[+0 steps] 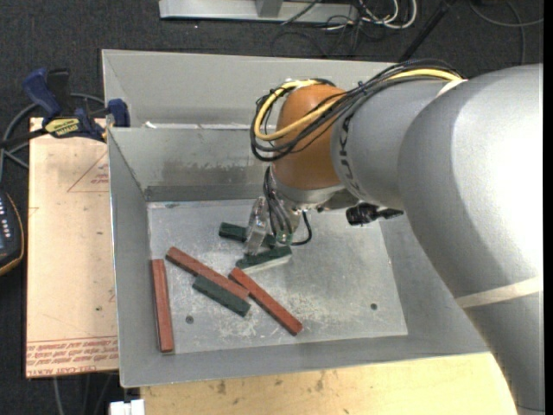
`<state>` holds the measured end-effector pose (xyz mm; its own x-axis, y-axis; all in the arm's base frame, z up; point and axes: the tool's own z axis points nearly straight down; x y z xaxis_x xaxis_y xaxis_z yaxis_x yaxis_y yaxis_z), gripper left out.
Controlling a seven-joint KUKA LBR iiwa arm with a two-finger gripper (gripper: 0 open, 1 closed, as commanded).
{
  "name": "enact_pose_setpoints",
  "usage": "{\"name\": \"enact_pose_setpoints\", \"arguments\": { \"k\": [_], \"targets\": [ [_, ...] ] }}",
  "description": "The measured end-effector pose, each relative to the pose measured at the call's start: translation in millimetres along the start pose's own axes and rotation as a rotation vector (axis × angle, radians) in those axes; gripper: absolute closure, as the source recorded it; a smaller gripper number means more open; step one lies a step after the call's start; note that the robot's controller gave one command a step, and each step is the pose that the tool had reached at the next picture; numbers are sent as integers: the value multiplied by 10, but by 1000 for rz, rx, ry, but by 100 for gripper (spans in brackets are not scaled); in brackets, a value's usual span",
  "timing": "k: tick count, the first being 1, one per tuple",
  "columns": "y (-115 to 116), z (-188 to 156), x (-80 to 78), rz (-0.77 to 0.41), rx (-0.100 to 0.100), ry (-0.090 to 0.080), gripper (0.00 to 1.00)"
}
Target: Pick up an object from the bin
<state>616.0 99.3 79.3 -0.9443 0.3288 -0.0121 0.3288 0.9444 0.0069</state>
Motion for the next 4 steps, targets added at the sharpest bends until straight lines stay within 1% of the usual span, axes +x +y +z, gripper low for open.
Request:
{"name": "enact_pose_setpoints", "arguments": {
  "k": [1,2,3,4],
  "targets": [
    [61,-1937,-29,-37,0,1,100],
    [177,-844,401,-249,6,18,100],
    [182,-875,383,-249,4,12,0],
    [331,98,227,-240,5,16,0]
  ]
}}
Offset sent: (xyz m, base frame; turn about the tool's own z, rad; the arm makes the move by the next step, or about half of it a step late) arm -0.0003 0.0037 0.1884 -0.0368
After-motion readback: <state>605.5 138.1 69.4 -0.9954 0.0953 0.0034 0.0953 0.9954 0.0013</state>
